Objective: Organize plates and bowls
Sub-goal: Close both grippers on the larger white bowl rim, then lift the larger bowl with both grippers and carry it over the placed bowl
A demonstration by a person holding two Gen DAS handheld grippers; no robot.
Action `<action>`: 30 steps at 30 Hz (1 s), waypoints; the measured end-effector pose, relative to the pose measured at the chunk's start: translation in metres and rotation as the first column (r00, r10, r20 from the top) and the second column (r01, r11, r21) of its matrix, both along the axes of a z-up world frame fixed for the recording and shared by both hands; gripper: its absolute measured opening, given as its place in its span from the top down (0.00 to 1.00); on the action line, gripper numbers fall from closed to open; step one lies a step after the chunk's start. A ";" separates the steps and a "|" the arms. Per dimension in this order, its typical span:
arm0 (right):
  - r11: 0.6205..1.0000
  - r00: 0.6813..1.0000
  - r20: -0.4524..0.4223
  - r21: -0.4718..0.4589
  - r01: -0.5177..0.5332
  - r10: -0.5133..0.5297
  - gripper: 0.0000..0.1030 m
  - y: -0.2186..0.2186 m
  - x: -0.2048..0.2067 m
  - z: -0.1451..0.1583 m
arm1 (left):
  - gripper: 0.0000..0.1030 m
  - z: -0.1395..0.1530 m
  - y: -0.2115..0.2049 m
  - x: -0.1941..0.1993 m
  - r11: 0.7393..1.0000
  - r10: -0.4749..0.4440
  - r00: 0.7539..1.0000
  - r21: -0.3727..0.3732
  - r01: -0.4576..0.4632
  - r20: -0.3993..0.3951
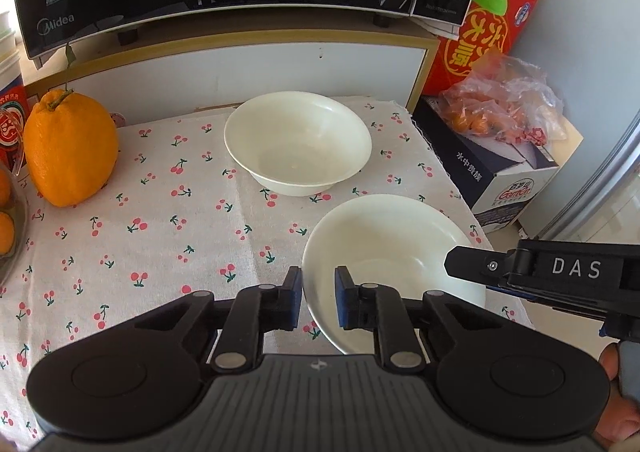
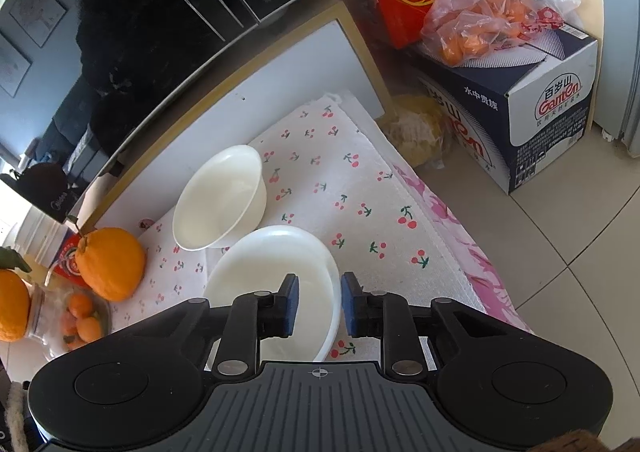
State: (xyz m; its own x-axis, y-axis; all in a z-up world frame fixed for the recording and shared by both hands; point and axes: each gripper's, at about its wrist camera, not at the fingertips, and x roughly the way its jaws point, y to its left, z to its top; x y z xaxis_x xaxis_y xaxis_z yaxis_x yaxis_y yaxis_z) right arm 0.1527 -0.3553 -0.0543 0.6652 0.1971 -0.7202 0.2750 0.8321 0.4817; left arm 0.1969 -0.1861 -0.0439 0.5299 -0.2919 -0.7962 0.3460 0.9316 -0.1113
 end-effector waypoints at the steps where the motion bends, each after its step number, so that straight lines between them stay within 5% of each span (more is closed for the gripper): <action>1: 1.000 1.000 0.000 -0.001 -0.001 0.001 0.79 0.000 0.000 0.001 | 0.85 0.000 0.000 0.000 1.000 0.001 1.000 -0.001 -0.001 0.001; 30: 0.998 0.996 0.082 -0.032 -0.045 0.047 0.79 0.025 -0.037 0.054 | 0.85 0.050 0.028 -0.038 0.998 0.051 0.997 -0.048 -0.048 0.064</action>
State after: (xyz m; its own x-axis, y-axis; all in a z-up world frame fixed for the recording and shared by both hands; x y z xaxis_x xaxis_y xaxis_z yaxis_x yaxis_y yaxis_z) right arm 0.1159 -0.3300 -0.0004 0.7134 0.2081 -0.6692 0.1963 0.8573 0.4759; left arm 0.1590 -0.1580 0.0059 0.5947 -0.2998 -0.7459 0.3077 0.9421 -0.1334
